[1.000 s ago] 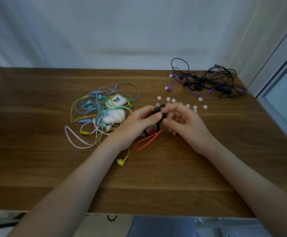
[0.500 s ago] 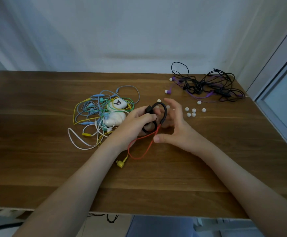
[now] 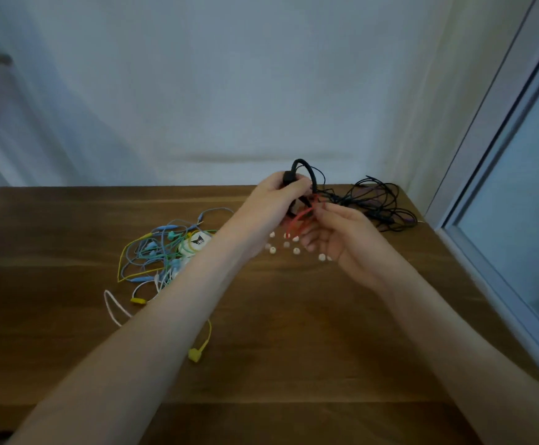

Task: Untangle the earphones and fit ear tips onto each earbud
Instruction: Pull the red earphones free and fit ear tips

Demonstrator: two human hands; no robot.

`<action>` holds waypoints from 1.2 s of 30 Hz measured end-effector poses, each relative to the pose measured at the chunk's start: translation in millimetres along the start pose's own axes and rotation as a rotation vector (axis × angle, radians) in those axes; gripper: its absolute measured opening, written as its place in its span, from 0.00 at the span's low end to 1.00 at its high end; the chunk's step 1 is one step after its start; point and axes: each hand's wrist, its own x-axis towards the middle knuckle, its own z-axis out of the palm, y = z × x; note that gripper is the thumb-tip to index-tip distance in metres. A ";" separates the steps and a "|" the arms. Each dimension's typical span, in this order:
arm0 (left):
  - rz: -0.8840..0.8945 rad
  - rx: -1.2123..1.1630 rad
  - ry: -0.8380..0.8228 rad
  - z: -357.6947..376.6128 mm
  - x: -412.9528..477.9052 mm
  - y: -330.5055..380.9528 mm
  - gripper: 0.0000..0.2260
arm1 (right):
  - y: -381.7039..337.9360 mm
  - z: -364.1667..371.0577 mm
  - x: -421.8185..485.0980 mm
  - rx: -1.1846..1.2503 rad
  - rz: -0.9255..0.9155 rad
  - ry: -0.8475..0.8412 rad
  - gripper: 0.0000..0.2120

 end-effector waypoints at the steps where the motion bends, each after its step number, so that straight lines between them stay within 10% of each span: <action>1: -0.017 0.027 -0.017 3.7 11.6 4.8 0.05 | -5.1 -9.7 5.7 0.023 0.008 0.037 0.11; 18: -0.011 0.417 -0.123 79.0 145.6 -35.8 0.06 | 0.0 -144.3 81.2 -0.508 -0.013 0.686 0.05; 28: -0.023 0.850 -0.267 74.0 157.4 -55.2 0.10 | 20.2 -153.2 89.6 -1.294 -0.019 0.608 0.11; 36: -0.051 1.175 -0.313 71.8 128.6 -34.1 0.14 | 4.3 -120.4 73.2 -1.313 -0.245 0.522 0.09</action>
